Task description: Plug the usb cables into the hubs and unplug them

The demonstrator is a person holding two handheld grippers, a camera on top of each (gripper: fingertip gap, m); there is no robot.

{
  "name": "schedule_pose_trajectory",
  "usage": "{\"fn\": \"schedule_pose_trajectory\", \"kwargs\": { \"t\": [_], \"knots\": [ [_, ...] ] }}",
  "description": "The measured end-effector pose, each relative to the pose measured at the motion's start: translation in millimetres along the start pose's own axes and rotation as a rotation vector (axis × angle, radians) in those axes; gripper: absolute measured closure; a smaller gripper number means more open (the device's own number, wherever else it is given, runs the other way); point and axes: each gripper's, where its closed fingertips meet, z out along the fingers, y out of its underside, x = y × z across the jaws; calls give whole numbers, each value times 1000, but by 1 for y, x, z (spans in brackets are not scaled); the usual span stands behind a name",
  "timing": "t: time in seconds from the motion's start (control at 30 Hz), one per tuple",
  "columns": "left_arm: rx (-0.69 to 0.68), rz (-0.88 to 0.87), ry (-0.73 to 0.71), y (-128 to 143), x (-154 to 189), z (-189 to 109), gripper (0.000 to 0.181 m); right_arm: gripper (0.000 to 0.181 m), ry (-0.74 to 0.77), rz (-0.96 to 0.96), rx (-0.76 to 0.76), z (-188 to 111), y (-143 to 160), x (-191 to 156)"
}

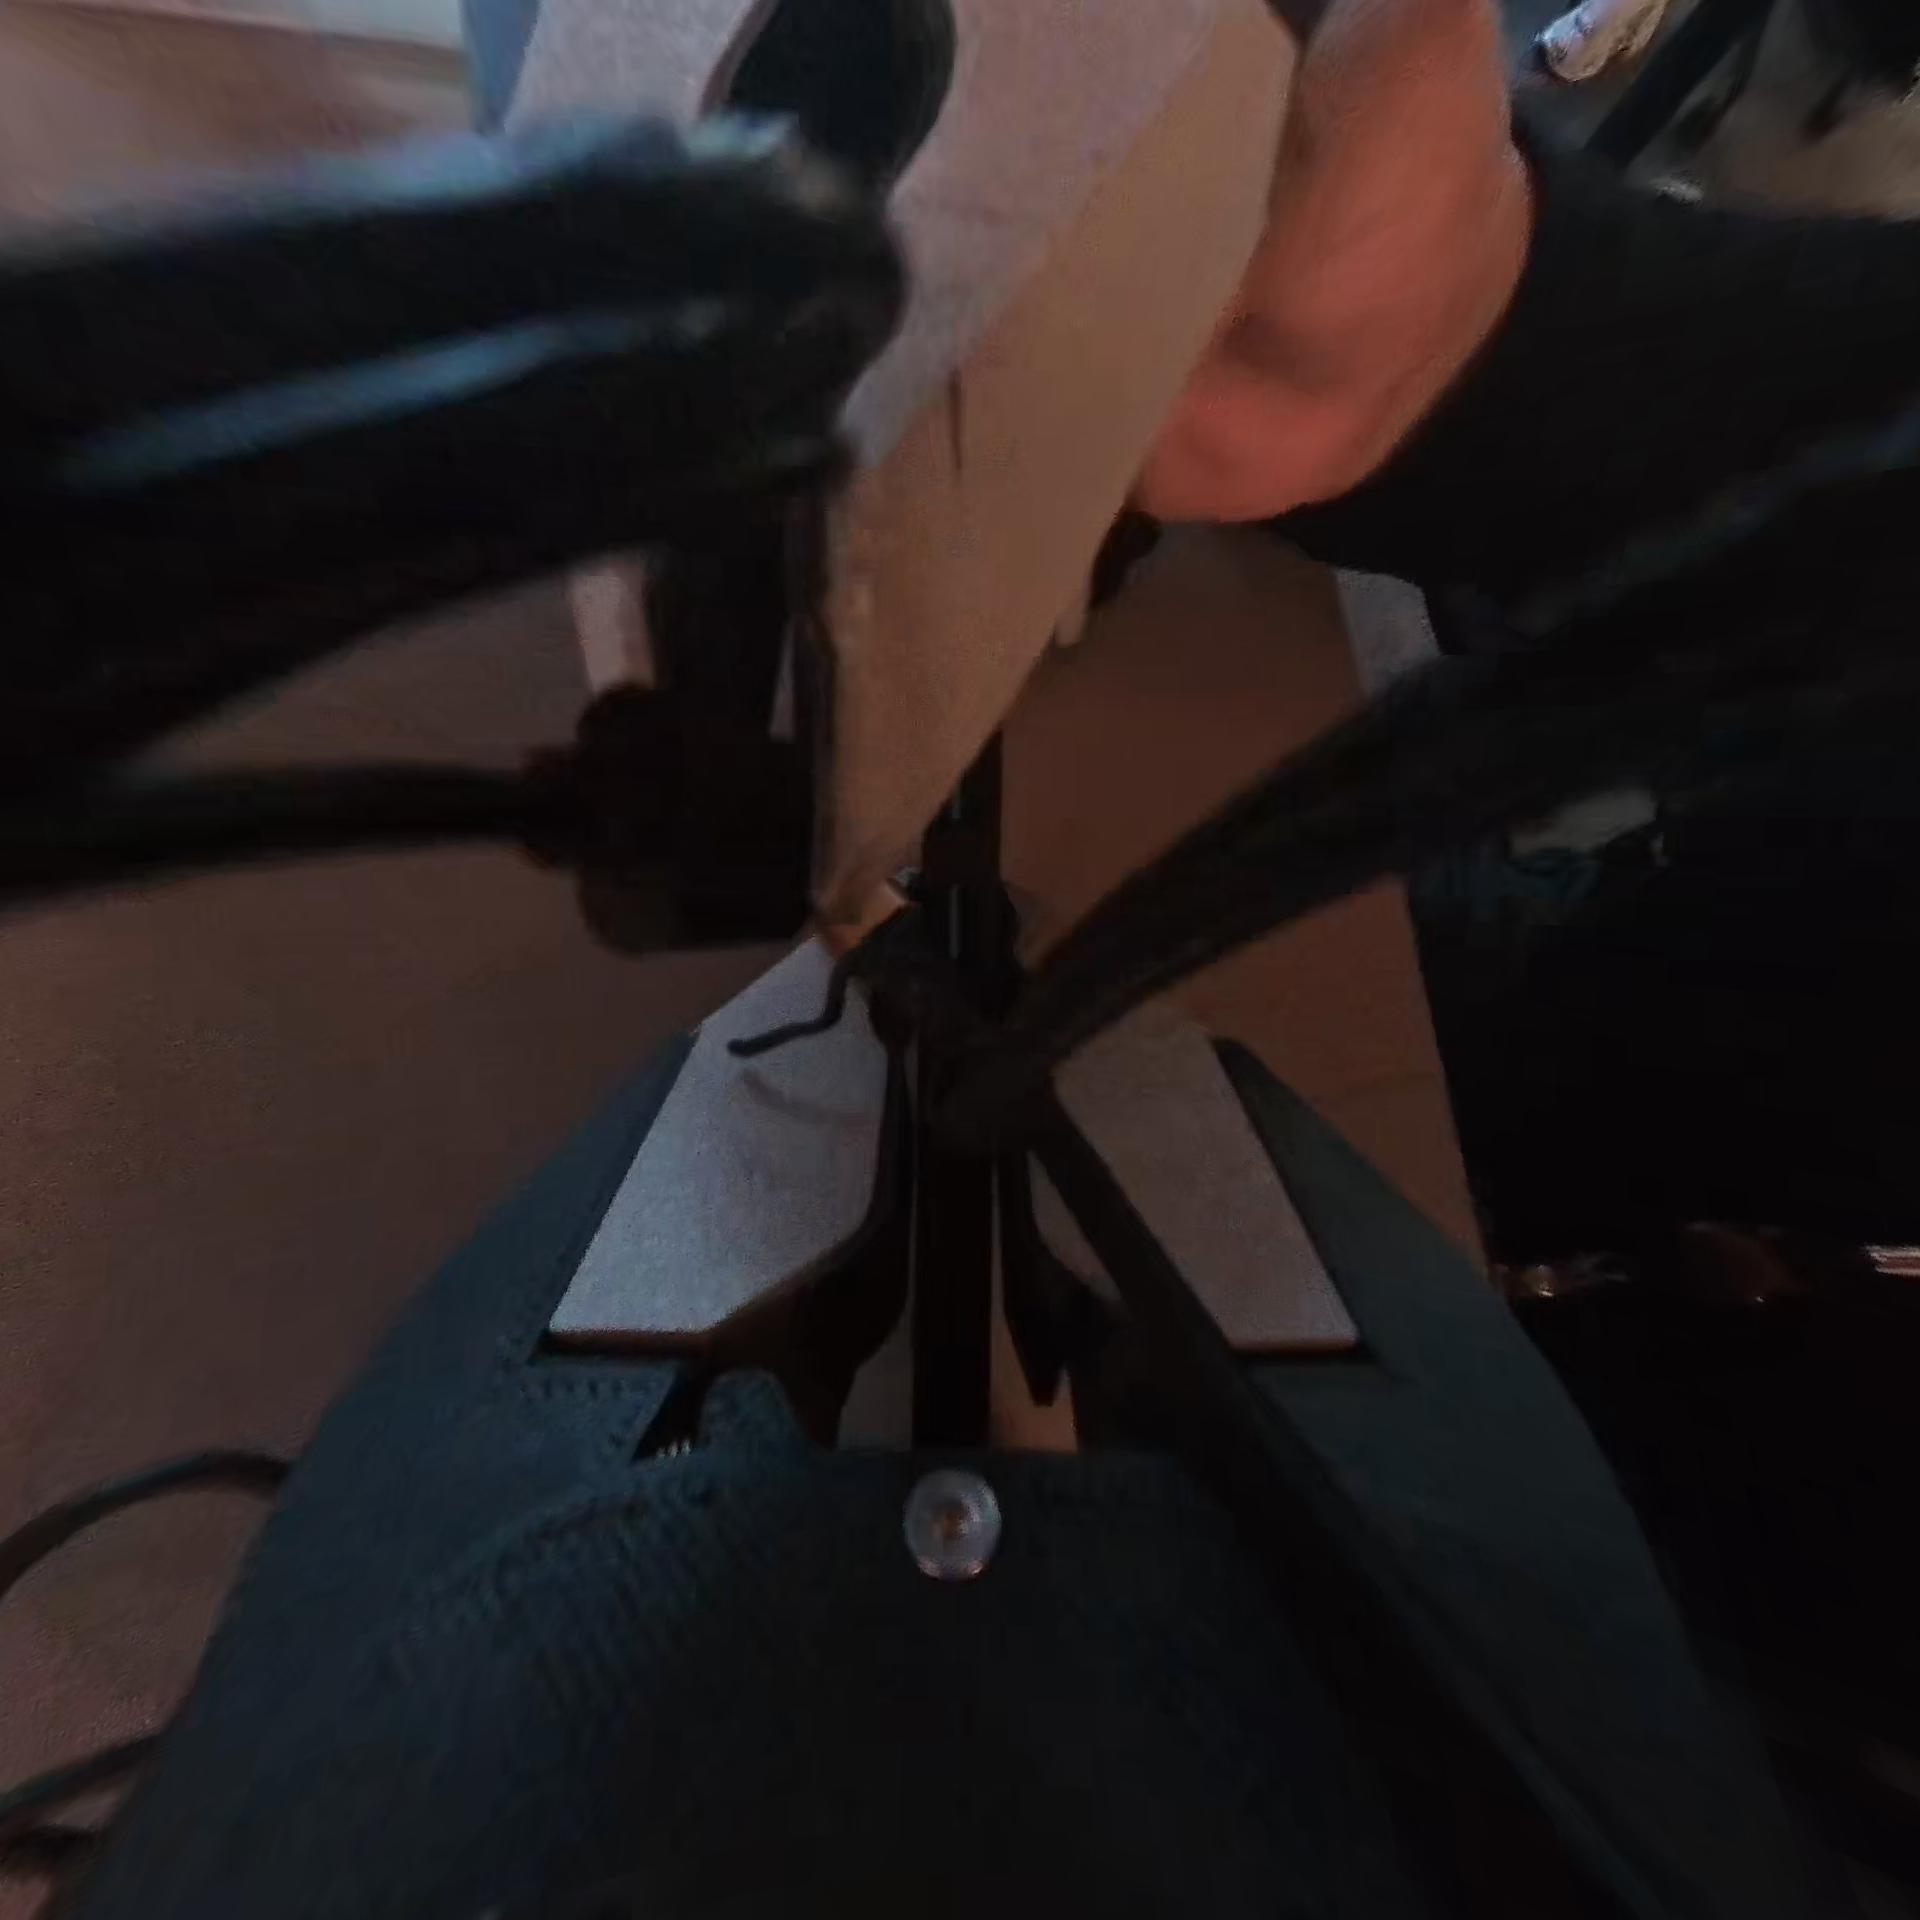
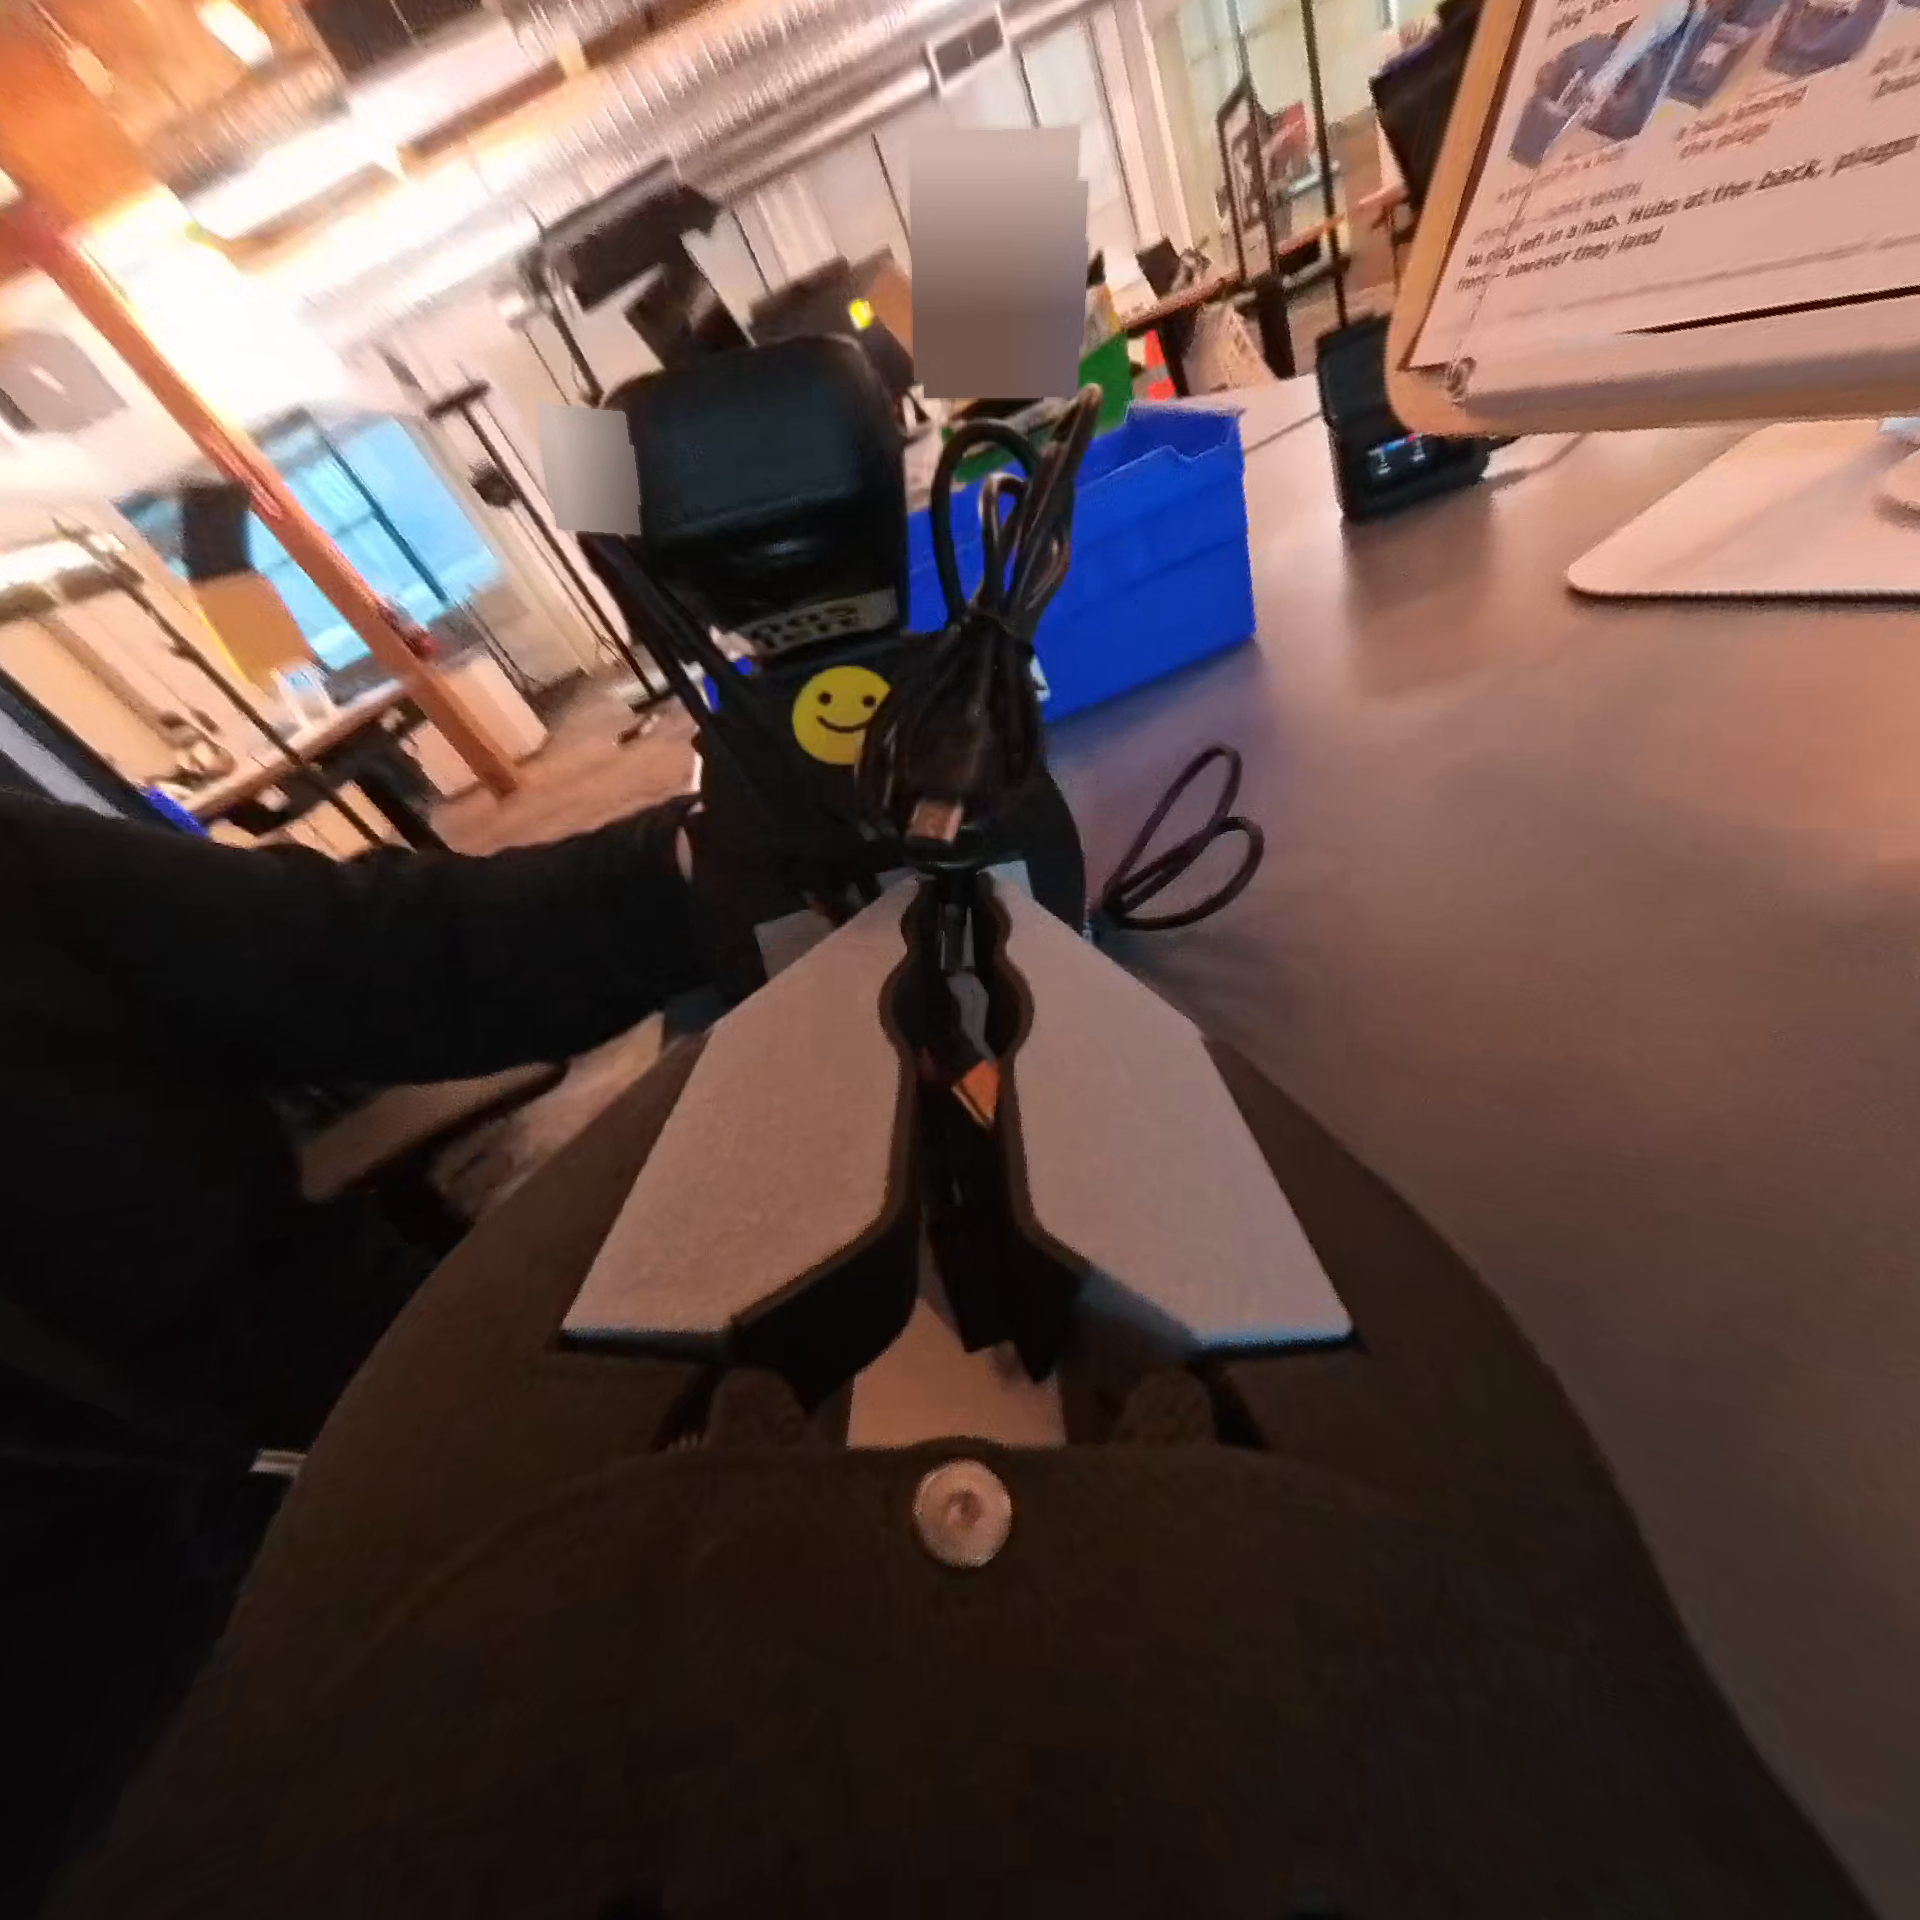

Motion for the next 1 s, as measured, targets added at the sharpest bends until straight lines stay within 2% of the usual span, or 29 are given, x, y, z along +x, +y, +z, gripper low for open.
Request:
{"fn": "schedule_pose_trajectory", "kwargs": {
  "t": [0.27,0.43,0.73,1.0],
  "knots": [
    [52,-36,-33,-4,-11,-9,169,178,63,-65,-5,-7,-10,-1],
    [52,-19,-81,-4,-19,-10,169,177,163,-145,63,-31,-40,-6],
    [63,-25,-118,-4,-26,-11,172,178,370,-355,244,-123,-113,-44],
    [53,-26,-115,-1,-26,-10,169,178,501,-431,450,-207,-151,-73]
  ]
}}
